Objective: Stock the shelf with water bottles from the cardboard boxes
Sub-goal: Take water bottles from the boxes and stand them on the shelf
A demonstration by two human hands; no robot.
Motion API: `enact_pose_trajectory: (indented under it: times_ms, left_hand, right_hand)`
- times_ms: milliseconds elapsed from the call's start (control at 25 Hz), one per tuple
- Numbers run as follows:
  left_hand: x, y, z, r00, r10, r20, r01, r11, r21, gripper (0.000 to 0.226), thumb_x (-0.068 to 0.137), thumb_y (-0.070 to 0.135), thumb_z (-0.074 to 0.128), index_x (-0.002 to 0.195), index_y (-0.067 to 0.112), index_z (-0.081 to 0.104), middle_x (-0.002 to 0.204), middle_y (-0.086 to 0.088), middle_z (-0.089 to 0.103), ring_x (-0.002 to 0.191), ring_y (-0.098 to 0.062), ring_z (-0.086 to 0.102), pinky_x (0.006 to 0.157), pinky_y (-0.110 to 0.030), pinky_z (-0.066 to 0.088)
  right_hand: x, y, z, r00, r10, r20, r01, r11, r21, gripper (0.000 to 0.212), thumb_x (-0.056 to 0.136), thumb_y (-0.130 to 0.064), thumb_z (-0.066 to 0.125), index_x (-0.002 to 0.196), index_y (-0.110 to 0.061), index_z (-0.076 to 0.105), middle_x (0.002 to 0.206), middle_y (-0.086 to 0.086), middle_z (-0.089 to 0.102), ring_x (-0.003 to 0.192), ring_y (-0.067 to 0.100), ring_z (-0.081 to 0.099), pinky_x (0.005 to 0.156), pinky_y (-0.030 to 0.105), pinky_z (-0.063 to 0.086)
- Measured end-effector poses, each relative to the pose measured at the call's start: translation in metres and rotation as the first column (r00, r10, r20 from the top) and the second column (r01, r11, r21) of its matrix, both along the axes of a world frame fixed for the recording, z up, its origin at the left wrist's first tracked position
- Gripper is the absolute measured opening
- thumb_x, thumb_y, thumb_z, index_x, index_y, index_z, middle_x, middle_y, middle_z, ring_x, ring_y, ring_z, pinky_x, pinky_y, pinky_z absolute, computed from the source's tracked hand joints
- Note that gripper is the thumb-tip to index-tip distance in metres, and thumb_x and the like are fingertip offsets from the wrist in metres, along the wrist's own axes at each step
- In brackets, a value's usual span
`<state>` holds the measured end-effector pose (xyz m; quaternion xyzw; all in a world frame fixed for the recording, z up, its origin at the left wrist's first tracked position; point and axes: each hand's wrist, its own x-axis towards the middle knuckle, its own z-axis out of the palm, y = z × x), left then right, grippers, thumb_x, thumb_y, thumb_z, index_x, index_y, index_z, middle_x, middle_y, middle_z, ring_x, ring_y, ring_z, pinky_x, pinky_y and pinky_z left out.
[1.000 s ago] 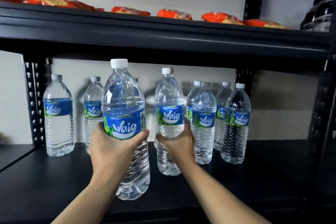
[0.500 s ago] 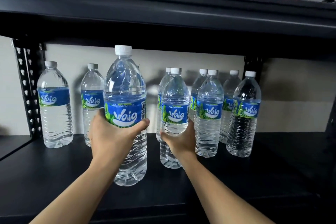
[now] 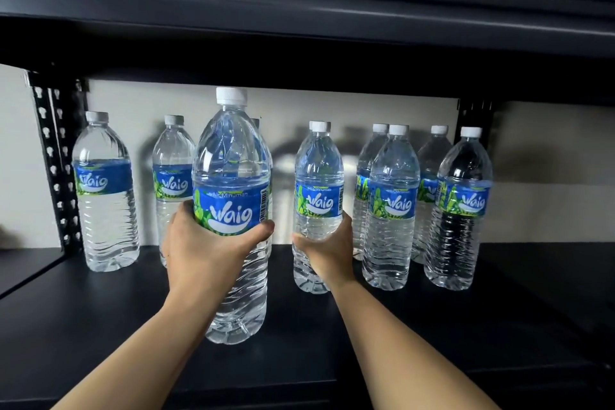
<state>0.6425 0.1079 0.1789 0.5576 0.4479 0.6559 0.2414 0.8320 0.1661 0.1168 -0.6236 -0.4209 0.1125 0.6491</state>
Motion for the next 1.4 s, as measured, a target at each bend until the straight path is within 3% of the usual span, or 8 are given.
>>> enact_pose_trajectory:
  times_ms: [160, 400, 680, 800, 880, 1000, 1080, 1400]
  left_hand:
    - [0.000, 0.005, -0.001, 1.000, 0.021, -0.009, -0.021, 1.000, -0.009, 0.061, 0.046, 0.038, 0.094, 0.095, 0.024, 0.061, 0.082, 0.008, 0.071, 0.079, -0.014, 0.069, 0.075, -0.032, 0.054]
    - [0.004, 0.017, -0.008, 0.999, 0.038, -0.031, -0.039, 0.999, -0.027, 0.073, 0.035, 0.057, 0.084, 0.096, 0.027, 0.059, 0.090, 0.002, 0.070, 0.087, -0.021, 0.068, 0.083, -0.042, 0.056]
    - [0.006, 0.022, -0.006, 0.999, 0.017, -0.029, -0.018, 1.000, -0.024, 0.074, 0.035, 0.058, 0.084, 0.098, 0.029, 0.059, 0.097, 0.001, 0.068, 0.089, -0.020, 0.067, 0.085, -0.044, 0.056]
    - [0.005, 0.024, -0.009, 1.000, -0.029, -0.002, 0.029, 0.999, -0.022, 0.070, 0.038, 0.053, 0.088, 0.098, 0.028, 0.061, 0.092, 0.005, 0.072, 0.085, -0.017, 0.070, 0.082, -0.043, 0.058]
    - [0.005, 0.031, -0.011, 0.998, -0.062, 0.033, 0.063, 0.997, -0.045, 0.074, 0.037, 0.052, 0.091, 0.099, 0.027, 0.062, 0.091, 0.006, 0.073, 0.084, -0.014, 0.071, 0.082, -0.043, 0.058]
    - [0.010, 0.050, -0.016, 0.993, -0.089, 0.079, 0.095, 0.993, -0.070, 0.087, 0.029, 0.060, 0.091, 0.105, 0.030, 0.061, 0.099, 0.006, 0.073, 0.092, -0.015, 0.071, 0.088, -0.043, 0.057]
    - [0.015, 0.061, -0.016, 0.992, -0.110, 0.054, 0.114, 0.991, -0.065, 0.090, 0.030, 0.059, 0.091, 0.108, 0.029, 0.059, 0.102, 0.006, 0.072, 0.094, -0.014, 0.071, 0.089, -0.042, 0.057]
    - [0.022, 0.100, -0.011, 0.990, 0.006, -0.143, -0.013, 0.999, -0.048, 0.100, 0.029, 0.073, 0.074, 0.112, 0.019, 0.059, 0.104, -0.001, 0.068, 0.101, -0.022, 0.063, 0.093, -0.044, 0.052]
  right_hand:
    - [0.006, 0.002, -0.006, 0.999, 0.035, 0.015, -0.036, 0.999, 0.026, 0.091, 0.058, -0.025, 0.091, 0.134, -0.021, 0.040, 0.119, -0.004, 0.052, 0.105, 0.010, 0.051, 0.091, 0.024, 0.039]
    - [-0.001, 0.004, -0.011, 1.000, 0.010, 0.001, -0.010, 1.000, 0.024, 0.105, 0.048, -0.047, 0.087, 0.138, -0.026, 0.037, 0.127, -0.001, 0.054, 0.119, 0.018, 0.053, 0.104, 0.041, 0.044]
    - [0.001, 0.001, -0.012, 0.997, 0.073, 0.030, -0.074, 0.997, 0.017, 0.100, 0.056, -0.038, 0.092, 0.138, -0.022, 0.038, 0.129, -0.001, 0.051, 0.120, 0.015, 0.050, 0.105, 0.033, 0.040]
    - [0.008, -0.013, -0.026, 0.992, 0.115, 0.050, -0.110, 0.990, -0.086, 0.070, 0.060, -0.031, 0.092, 0.116, -0.027, 0.051, 0.116, -0.004, 0.060, 0.108, 0.003, 0.060, 0.095, 0.022, 0.047]
    - [0.011, -0.031, -0.031, 0.962, 0.228, 0.147, -0.179, 0.941, -0.286, 0.050, 0.071, -0.026, 0.087, 0.107, -0.026, 0.052, 0.110, -0.007, 0.064, 0.094, -0.006, 0.062, 0.084, 0.013, 0.046]
    - [0.021, -0.045, -0.035, 0.873, 0.295, 0.388, 0.068, 0.714, -0.696, 0.087, 0.082, -0.063, 0.062, 0.146, -0.012, 0.031, 0.152, 0.007, 0.039, 0.138, 0.022, 0.038, 0.115, 0.034, 0.027]
    - [0.020, -0.045, -0.039, 0.799, 0.318, 0.511, 0.243, 0.606, -0.757, 0.111, 0.081, -0.082, 0.039, 0.155, -0.004, 0.012, 0.163, 0.014, 0.009, 0.150, 0.028, 0.008, 0.122, 0.039, 0.006]
    - [0.021, -0.038, -0.049, 0.742, 0.308, 0.595, 0.313, 0.627, -0.714, 0.119, 0.077, -0.088, 0.026, 0.155, 0.000, 0.009, 0.163, 0.016, 0.004, 0.151, 0.027, 0.001, 0.122, 0.040, 0.002]
